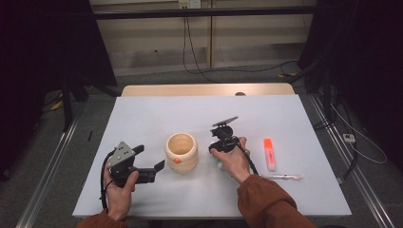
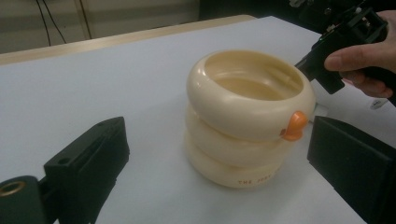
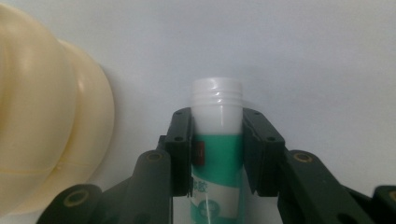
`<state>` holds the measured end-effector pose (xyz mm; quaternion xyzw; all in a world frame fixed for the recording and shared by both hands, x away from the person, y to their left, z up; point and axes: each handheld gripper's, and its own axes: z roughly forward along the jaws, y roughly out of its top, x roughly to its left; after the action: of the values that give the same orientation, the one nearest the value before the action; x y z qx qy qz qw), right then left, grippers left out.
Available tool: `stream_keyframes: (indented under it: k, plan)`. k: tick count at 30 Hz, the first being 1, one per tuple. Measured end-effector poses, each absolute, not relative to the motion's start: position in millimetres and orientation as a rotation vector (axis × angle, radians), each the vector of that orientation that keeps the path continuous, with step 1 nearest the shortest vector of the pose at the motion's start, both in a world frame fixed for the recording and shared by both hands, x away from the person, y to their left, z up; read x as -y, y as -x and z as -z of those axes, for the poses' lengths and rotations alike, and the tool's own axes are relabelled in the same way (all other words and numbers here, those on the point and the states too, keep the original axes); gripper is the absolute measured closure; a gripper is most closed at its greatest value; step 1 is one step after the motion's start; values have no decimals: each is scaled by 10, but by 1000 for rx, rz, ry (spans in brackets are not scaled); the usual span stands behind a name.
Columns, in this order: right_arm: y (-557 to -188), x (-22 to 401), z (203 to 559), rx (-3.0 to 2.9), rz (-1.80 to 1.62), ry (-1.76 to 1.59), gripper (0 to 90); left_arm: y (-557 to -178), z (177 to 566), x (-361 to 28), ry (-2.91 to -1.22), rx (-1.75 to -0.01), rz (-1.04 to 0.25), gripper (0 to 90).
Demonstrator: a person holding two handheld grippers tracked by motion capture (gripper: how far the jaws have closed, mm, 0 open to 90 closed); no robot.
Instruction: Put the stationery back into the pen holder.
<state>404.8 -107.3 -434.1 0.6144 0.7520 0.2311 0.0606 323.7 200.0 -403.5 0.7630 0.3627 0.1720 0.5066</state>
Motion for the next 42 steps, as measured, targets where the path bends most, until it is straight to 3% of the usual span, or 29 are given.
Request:
stream_keyframes:
  k: [42]
  plan:
    - [-3856, 1392, 4162, -2156, -1272, -1444, 662, -3238, 4047, -1997, -1841, -875, -416, 50]
